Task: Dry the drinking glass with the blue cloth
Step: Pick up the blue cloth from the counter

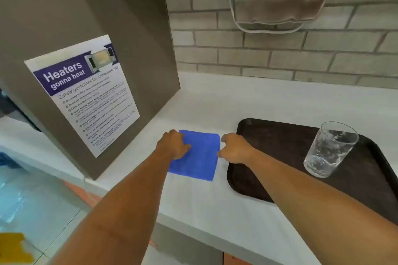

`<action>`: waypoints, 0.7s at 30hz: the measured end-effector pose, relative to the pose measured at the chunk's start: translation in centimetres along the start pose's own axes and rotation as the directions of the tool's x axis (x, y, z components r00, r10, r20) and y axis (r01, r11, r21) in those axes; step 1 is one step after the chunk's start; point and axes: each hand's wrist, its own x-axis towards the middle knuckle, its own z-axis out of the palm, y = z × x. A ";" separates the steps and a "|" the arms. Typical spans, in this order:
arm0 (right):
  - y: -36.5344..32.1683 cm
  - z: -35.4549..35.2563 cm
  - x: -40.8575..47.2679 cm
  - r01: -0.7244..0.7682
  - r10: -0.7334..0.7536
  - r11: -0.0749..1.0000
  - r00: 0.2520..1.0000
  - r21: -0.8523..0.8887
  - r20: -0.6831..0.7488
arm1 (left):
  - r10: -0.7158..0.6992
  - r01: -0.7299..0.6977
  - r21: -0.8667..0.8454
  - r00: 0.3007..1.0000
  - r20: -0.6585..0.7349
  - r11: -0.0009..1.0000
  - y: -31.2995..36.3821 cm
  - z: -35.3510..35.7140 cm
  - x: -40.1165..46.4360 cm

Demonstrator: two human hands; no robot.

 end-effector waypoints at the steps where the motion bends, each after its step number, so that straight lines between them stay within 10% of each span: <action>1: -0.1 0.4 0.3 -0.014 0.014 1.000 1.000 -0.004 0.002 | -0.007 0.007 0.003 1.000 0.017 1.000 -0.2 0.2 0.2; 21: -0.9 4.4 4.2 -0.066 0.062 0.984 0.998 -0.167 -0.031 | 0.007 0.001 -0.212 0.999 0.039 0.977 -2.2 2.7 2.5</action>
